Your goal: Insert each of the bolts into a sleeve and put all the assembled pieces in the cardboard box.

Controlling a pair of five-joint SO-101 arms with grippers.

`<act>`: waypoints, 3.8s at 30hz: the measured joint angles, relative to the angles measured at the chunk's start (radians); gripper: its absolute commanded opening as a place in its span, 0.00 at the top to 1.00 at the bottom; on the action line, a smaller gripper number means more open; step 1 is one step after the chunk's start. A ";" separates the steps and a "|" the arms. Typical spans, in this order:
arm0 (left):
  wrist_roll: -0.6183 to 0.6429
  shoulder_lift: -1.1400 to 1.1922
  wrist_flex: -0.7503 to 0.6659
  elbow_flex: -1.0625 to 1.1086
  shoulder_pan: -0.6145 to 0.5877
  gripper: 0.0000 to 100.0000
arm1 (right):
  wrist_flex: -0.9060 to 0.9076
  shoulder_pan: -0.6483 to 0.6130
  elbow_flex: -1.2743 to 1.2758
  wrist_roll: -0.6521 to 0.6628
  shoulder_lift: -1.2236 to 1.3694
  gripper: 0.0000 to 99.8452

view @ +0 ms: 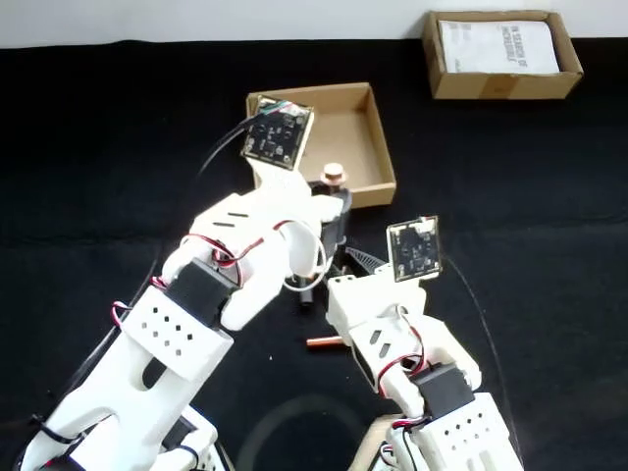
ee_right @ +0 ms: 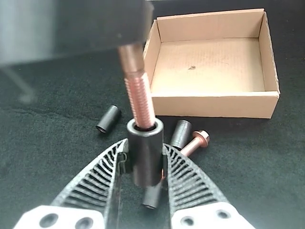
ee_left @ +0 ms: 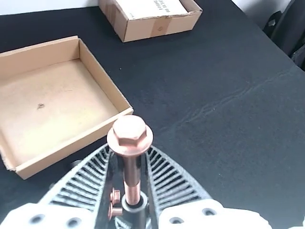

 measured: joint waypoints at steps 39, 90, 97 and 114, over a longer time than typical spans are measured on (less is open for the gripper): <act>-0.086 -0.002 0.434 0.069 -0.002 0.69 | 0.002 -0.002 0.002 0.083 0.000 0.99; -0.089 -0.511 -0.522 1.108 -0.772 0.99 | 0.651 0.222 -1.958 1.315 1.712 0.99; -0.087 -0.514 -0.578 1.112 -0.773 0.99 | 0.494 0.221 -1.958 1.478 1.935 0.99; -0.087 -0.512 -0.580 1.112 -0.773 0.99 | 0.459 0.216 -2.010 1.432 2.203 0.81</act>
